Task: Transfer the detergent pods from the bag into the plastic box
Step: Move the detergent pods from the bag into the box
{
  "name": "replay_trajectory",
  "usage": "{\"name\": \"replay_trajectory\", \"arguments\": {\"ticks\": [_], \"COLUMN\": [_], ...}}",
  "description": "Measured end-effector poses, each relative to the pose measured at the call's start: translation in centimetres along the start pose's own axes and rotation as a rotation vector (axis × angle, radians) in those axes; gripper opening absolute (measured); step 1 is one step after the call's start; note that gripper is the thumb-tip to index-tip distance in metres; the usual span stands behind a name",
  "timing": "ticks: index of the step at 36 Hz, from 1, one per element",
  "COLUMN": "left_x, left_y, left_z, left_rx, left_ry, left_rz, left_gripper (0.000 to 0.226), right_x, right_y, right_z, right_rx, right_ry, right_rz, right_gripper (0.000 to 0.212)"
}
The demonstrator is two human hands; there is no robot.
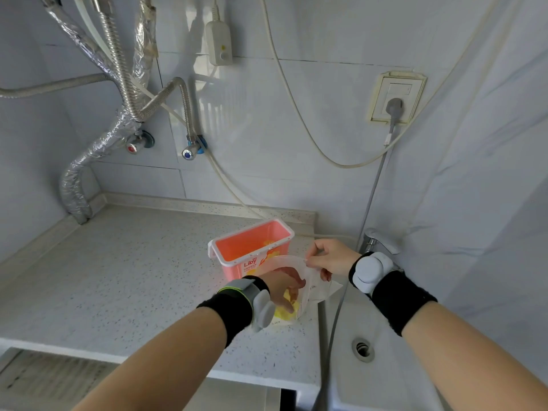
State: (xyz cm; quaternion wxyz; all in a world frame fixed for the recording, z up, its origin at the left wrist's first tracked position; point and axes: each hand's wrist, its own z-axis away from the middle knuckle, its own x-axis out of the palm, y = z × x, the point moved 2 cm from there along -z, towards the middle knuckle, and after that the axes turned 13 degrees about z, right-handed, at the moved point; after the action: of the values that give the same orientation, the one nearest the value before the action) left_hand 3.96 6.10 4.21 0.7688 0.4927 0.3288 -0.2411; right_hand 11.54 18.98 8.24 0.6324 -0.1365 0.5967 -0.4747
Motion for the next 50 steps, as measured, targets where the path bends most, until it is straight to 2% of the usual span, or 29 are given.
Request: {"name": "replay_trajectory", "arguments": {"ticks": [6,11,15,18,24,29,33,37,40,42,44,46,50], "left_x": [-1.7,-4.1,-8.1,-10.3,-11.0,-11.0,-11.5,-11.7,-11.8,-11.5,-10.8,-9.6,-6.3], "left_y": [0.1,0.4,0.6,-0.5,-3.6,-4.3,-5.1,-5.9,-5.1,-3.9,-2.5,-1.4,0.3], "left_z": [0.8,1.7,2.2,1.9,1.3,1.6,2.7,3.9,4.3,4.7,5.0,5.2,4.9], "left_rx": [0.008,-0.006,0.049,-0.013,-0.149,-0.153,-0.198,-0.224,-0.176,-0.094,-0.039,-0.018,-0.038], "left_ry": [0.092,0.102,0.311,0.494,0.596,0.587,0.541,0.508,0.584,0.606,0.517,0.349,0.048], "left_rz": [0.173,0.244,0.206,0.258,0.305,0.316,0.199,0.124,0.110,0.212,0.389,0.510,0.418], "left_gripper": [0.026,0.014,0.021,0.017,0.024,0.026,0.016,0.016,0.016,0.014,0.013,0.016,0.018], "right_x": [0.1,0.2,0.4,0.6,0.9,0.8,0.9,1.1,0.9,0.8,0.7,0.7,0.7], "right_y": [0.1,0.0,-0.1,-0.2,-0.4,-0.5,-0.6,-1.0,-1.0,-1.1,-1.1,-1.1,-1.2], "right_z": [-0.1,-0.2,-0.3,-0.3,0.1,0.3,0.3,0.3,0.0,-0.1,-0.2,-0.3,-0.4], "right_rx": [0.012,0.016,0.005,0.001,-0.005,0.002,0.004,-0.006,-0.010,-0.013,-0.017,-0.017,-0.013], "right_ry": [0.000,-0.009,-0.014,-0.018,-0.054,-0.057,-0.048,-0.044,-0.041,-0.037,-0.029,-0.020,0.009], "right_rz": [0.004,0.011,0.028,0.038,0.076,0.076,0.065,0.071,0.061,0.046,0.031,0.023,0.000], "right_gripper": [0.014,0.010,0.011,0.012,0.011,0.010,0.011,0.011,0.012,0.013,0.013,0.014,0.015]}}
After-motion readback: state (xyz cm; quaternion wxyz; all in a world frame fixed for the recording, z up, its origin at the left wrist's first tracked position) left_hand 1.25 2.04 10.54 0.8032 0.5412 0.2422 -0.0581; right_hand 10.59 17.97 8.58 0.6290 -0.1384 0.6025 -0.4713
